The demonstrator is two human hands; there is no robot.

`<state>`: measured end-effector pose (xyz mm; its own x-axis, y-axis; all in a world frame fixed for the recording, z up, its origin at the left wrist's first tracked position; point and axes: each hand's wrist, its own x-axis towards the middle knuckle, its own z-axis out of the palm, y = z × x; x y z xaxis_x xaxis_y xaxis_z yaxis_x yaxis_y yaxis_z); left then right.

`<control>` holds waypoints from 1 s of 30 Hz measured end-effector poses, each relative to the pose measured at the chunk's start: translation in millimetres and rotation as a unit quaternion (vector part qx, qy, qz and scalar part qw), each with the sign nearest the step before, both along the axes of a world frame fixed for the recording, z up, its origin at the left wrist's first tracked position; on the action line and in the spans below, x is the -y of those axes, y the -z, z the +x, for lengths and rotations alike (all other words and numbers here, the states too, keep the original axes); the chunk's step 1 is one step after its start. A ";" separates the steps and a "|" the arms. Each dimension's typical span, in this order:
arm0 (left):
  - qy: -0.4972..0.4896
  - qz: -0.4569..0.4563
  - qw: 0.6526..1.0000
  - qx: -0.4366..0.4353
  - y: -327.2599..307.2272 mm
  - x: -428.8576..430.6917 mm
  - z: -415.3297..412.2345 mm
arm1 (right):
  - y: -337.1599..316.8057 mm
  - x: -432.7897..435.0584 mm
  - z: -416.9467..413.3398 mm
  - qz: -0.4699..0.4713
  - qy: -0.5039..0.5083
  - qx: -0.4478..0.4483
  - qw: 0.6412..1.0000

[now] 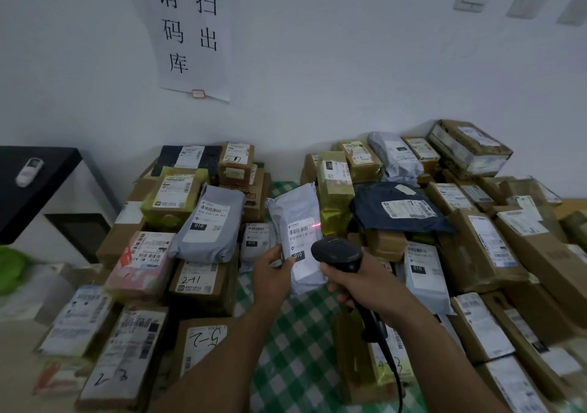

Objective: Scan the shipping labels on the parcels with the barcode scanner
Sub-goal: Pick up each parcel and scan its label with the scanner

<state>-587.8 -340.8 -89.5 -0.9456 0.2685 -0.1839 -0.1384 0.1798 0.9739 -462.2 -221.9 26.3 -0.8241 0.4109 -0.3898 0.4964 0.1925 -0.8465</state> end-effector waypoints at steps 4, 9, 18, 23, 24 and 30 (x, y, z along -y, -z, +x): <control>-0.003 0.006 1.000 0.005 2.2 1.0 -2.3 | 0.9 -0.9 -0.3 -0.002 -0.001 0.002 1.000; -0.002 0.019 1.000 0.009 5.6 3.2 -3.3 | 0.6 -1.1 -2.9 -0.012 -0.006 0.000 1.000; -0.012 0.019 0.997 0.069 19.8 16.2 -7.0 | 14.7 -6.6 -2.1 -0.053 0.026 -0.023 0.998; 0.077 -0.141 0.986 0.043 52.3 29.0 -19.9 | 24.1 -10.4 -4.5 -0.070 0.038 -0.034 0.996; 0.093 -0.181 0.978 0.044 59.5 30.6 -23.5 | 26.3 -10.6 -5.8 -0.074 0.036 -0.034 0.996; 0.176 -0.363 0.914 0.044 83.7 26.8 -32.3 | 48.2 -14.0 -16.8 -0.081 0.041 -0.002 0.996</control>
